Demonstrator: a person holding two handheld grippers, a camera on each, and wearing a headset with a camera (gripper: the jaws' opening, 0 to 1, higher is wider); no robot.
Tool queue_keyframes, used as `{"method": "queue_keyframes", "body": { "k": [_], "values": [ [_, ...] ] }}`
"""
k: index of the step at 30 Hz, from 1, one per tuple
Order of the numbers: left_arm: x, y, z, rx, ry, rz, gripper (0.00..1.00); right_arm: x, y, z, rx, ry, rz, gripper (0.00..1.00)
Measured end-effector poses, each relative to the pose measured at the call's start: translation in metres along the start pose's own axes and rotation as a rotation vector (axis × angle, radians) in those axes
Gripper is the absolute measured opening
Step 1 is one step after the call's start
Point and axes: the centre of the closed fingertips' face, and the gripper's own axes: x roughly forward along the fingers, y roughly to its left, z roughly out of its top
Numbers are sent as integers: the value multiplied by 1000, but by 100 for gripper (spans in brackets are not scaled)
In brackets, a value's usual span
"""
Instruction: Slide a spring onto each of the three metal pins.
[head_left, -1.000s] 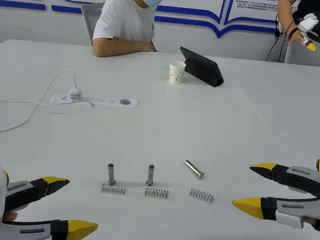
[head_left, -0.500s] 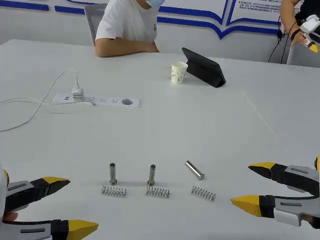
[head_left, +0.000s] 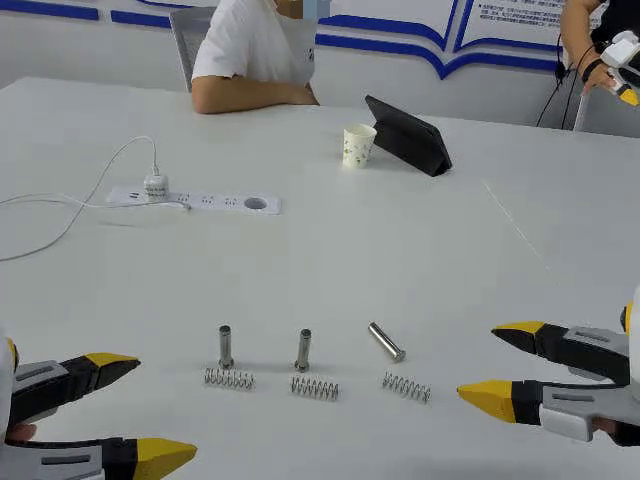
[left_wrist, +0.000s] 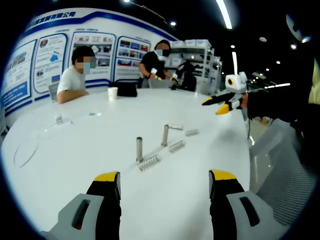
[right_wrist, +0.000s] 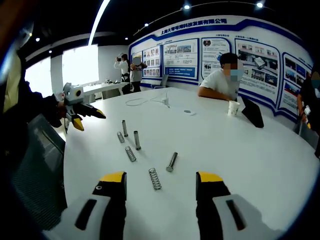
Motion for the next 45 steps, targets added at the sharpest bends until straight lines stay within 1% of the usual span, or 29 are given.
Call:
{"method": "queue_keyframes", "body": {
  "k": [10, 20, 27, 30, 33, 40, 45],
  "values": [
    [0, -1, 1, 1, -5, 0, 73, 14, -8, 6, -3, 28, -7, 52],
    [0, -2, 0, 0, -4, -1, 73, 36, -20, 15, -27, 70, -17, 46],
    [1, -3, 0, 1, -2, -4, 73, 59, -23, 18, -19, 95, -7, 43],
    [1, -3, 0, 1, -1, -5, 73, 68, -23, 18, -5, 115, -3, 41],
    [0, -3, 0, 0, -2, -4, 73, 79, -24, 18, -8, 139, -3, 39],
    [0, -4, -2, -2, 2, -3, 73, 99, -28, 14, 8, 183, -20, 34],
    [-1, -4, -2, -6, 1, -3, 72, 113, -29, 10, 14, 228, -40, 31]
  ]
}}
